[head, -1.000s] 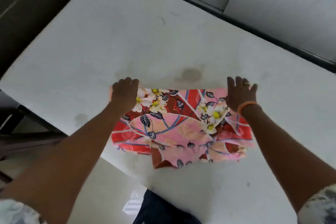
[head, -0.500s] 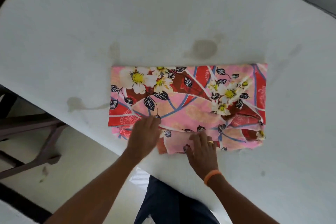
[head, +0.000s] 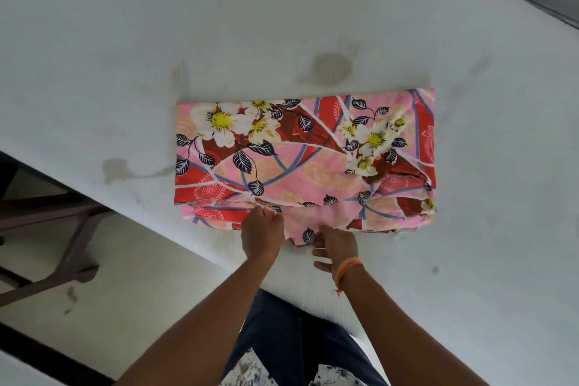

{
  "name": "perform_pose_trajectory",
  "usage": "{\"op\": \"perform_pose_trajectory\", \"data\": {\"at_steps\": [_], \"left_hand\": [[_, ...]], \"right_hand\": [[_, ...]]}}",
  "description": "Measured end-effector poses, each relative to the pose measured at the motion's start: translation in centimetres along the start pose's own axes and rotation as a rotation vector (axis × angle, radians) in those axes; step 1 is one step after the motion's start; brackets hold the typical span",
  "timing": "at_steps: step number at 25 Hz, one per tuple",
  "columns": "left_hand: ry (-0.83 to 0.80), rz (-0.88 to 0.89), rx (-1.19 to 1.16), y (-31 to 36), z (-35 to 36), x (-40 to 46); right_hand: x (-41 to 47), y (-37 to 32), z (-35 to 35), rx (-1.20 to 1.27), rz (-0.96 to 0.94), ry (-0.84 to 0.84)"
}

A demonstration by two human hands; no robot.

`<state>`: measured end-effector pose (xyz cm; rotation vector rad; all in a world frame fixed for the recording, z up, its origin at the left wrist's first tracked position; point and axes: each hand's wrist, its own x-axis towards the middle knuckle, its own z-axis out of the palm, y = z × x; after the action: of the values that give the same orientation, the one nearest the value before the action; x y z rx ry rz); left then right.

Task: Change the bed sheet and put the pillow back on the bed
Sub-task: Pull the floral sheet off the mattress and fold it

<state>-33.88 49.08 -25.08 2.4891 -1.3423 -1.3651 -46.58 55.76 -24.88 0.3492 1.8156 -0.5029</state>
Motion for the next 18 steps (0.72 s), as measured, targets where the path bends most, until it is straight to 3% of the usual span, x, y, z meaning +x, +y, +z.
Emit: {"op": "perform_pose_trajectory", "data": {"at_steps": [3,5,7,9,10,12,16,18], "left_hand": [[0.133,0.207,0.271,0.7,-1.4,0.9],[0.313,0.493,0.594,0.1,-2.0,2.5],[0.279,0.835,0.801,-0.2,-2.3,4.1],[0.166,1.074,0.968,-0.4,-2.2,5.1],[0.136,1.111,1.013,-0.3,-2.0,5.5],[0.136,1.135,1.056,0.2,-1.9,6.0],[0.112,1.181,0.975,1.5,-2.1,6.8],[0.065,1.137,0.834,2.2,-2.7,7.1]], "right_hand": [[-1.0,-0.6,1.5,-0.117,-0.071,-0.082],[-1.4,-0.7,2.5,-0.193,-0.171,-0.088],[-1.3,-0.5,3.2,-0.22,-0.304,-0.057],[-0.7,-0.1,3.0,-0.598,-0.621,0.017],[-0.3,0.6,2.7,-0.893,-0.778,0.049],[0.5,1.5,1.6,-1.242,-0.997,0.127],[2.4,1.9,0.2,-1.509,-1.209,0.256],[2.7,0.5,0.6,-1.527,-1.245,0.208]]}}
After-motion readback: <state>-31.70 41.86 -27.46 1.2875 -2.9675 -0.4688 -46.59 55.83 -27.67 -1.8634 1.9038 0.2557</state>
